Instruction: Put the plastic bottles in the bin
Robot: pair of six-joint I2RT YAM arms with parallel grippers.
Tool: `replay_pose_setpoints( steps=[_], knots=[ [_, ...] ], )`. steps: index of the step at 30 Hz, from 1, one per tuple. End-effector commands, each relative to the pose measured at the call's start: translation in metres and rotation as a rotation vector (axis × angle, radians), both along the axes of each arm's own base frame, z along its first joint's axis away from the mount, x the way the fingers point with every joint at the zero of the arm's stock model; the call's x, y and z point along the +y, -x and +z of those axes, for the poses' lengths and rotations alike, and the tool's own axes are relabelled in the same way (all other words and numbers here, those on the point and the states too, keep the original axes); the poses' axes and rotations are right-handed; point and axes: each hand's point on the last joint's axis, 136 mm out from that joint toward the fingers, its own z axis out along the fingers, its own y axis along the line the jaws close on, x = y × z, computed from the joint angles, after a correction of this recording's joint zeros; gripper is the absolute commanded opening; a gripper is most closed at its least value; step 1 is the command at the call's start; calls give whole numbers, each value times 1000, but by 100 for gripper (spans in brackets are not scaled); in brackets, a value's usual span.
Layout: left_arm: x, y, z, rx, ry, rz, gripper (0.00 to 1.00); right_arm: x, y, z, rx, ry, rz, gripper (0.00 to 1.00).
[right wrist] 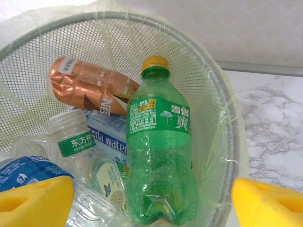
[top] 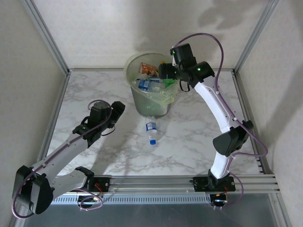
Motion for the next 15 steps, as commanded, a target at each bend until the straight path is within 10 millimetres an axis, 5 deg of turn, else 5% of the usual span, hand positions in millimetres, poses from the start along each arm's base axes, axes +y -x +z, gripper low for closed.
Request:
replay_pose_setpoints(
  steps=[1, 7, 15],
  knots=[
    [-6, 4, -4, 10, -3, 8, 79, -9, 17, 45, -73, -80, -8, 85],
    [-43, 18, -16, 35, 9, -65, 79, -12, 55, 66, -118, -152, 3, 82],
    [-81, 37, -37, 83, -90, -162, 80, -38, 118, 32, -88, -244, -13, 76]
  ],
)
